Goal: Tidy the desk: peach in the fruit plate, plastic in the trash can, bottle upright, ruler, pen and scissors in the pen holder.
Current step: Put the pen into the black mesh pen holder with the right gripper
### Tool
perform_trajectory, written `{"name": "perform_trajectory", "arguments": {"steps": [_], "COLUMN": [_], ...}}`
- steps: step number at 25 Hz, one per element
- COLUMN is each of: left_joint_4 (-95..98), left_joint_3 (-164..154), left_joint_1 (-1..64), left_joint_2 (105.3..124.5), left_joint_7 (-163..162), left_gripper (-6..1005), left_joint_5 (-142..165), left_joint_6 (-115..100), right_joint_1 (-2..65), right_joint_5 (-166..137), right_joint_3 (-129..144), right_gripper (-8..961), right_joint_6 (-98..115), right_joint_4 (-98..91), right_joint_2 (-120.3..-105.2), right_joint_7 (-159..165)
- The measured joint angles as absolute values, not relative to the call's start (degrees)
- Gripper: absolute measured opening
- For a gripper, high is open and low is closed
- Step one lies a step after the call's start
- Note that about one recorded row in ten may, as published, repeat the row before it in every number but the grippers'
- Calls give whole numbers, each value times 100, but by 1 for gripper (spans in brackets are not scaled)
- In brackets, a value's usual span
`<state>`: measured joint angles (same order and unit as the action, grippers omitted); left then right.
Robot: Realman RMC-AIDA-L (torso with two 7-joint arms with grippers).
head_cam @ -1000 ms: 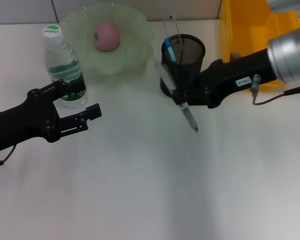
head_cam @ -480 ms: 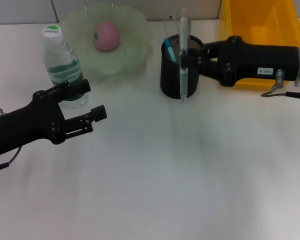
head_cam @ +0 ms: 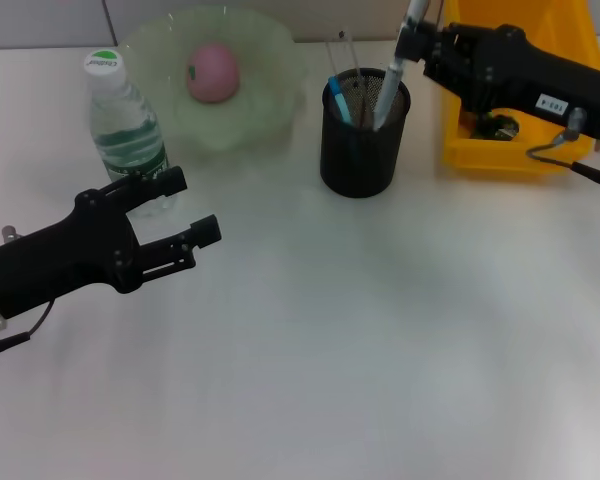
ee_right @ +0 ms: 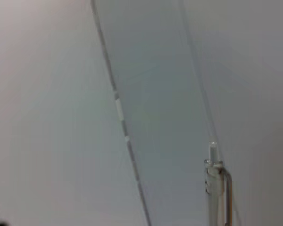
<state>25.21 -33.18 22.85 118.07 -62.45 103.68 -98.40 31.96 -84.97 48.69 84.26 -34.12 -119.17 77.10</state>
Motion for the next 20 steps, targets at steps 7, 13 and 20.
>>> {"name": "perform_trajectory", "arguments": {"steps": [7, 13, 20], "left_joint_4": [2332, 2185, 2162], "left_joint_3": [-3313, -3339, -3348], "left_joint_1": [2297, 2328, 2304], "left_joint_2": [11836, 11838, 11841], "left_joint_7": [-6174, -5996, -5902], "left_gripper": [829, 829, 829], "left_joint_5": [10362, 10368, 10367], "left_joint_6": [-9626, -9572, -9522], "right_joint_1": [3246, 3252, 3435], "right_joint_5": [-8305, -8072, -8021], "right_joint_3": [4865, 4856, 4911], "right_gripper": [126, 126, 126], "right_joint_6": [7887, 7527, 7039], "right_joint_4": [-3188, -3027, -2814], "right_joint_2": [-11926, -11924, -11926], "right_joint_7": [7674, 7580, 7576]}}
